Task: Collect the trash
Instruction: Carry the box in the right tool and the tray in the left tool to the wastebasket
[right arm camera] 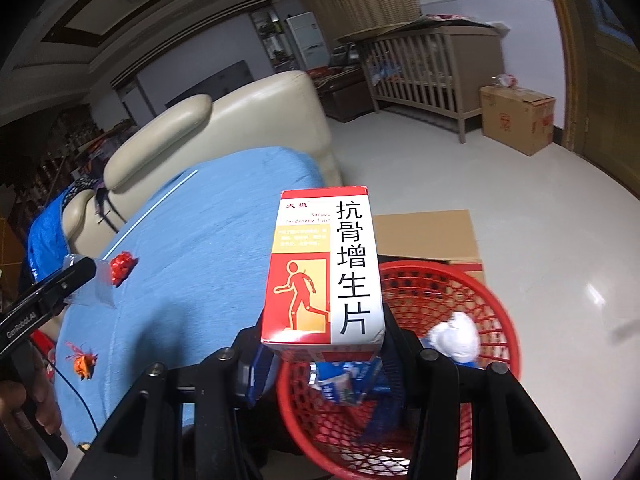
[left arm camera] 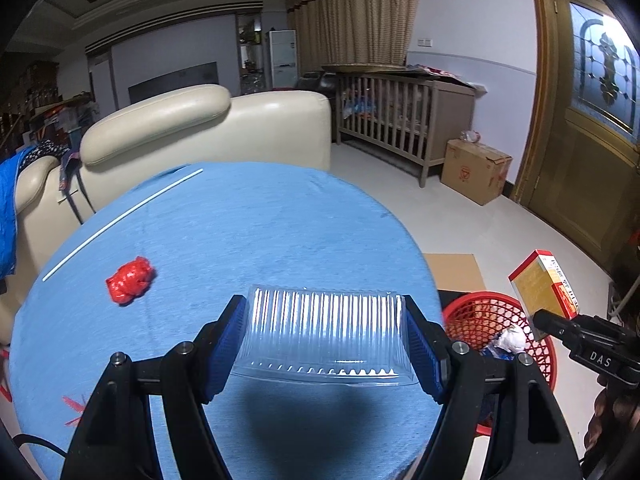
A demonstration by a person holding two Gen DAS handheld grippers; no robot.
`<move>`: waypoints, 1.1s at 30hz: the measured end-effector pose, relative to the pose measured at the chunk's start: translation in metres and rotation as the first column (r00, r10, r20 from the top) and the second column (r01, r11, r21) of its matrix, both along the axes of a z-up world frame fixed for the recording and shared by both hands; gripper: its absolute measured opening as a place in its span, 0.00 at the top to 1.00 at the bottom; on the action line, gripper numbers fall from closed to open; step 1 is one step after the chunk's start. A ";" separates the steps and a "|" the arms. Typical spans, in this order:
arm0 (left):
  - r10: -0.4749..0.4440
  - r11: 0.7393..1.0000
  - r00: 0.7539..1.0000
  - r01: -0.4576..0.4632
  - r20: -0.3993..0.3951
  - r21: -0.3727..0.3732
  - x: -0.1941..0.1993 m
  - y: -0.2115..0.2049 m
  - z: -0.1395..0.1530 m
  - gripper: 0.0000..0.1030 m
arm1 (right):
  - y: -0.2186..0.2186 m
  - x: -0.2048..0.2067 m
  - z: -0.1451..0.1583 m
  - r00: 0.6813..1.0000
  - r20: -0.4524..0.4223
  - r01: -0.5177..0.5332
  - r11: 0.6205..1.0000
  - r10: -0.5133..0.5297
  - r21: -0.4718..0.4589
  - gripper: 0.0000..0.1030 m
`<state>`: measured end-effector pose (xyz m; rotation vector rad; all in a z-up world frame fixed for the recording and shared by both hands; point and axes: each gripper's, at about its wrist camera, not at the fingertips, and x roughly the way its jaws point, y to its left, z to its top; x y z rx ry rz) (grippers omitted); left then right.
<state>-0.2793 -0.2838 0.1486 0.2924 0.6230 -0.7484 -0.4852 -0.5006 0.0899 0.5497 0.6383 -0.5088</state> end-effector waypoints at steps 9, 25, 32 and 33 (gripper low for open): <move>-0.070 0.998 0.998 0.070 -0.006 0.005 -0.020 -0.028 0.000 0.26 | -0.018 -0.024 -0.010 0.997 -0.039 0.071 0.997 -0.071 -0.007 0.51; -0.147 0.989 0.989 0.147 -0.013 0.034 -0.044 -0.064 -0.002 0.26 | -0.042 -0.040 -0.060 0.983 -0.132 0.138 0.989 -0.131 0.050 0.50; -0.178 0.982 0.984 0.179 -0.027 0.052 -0.051 -0.079 -0.007 0.26 | -0.046 -0.041 -0.075 0.979 -0.156 0.146 0.985 -0.130 0.097 0.29; -0.183 0.981 0.983 0.184 -0.029 0.054 -0.052 -0.081 -0.008 0.26 | -0.046 -0.044 -0.073 0.980 -0.144 0.154 0.983 -0.139 0.097 0.29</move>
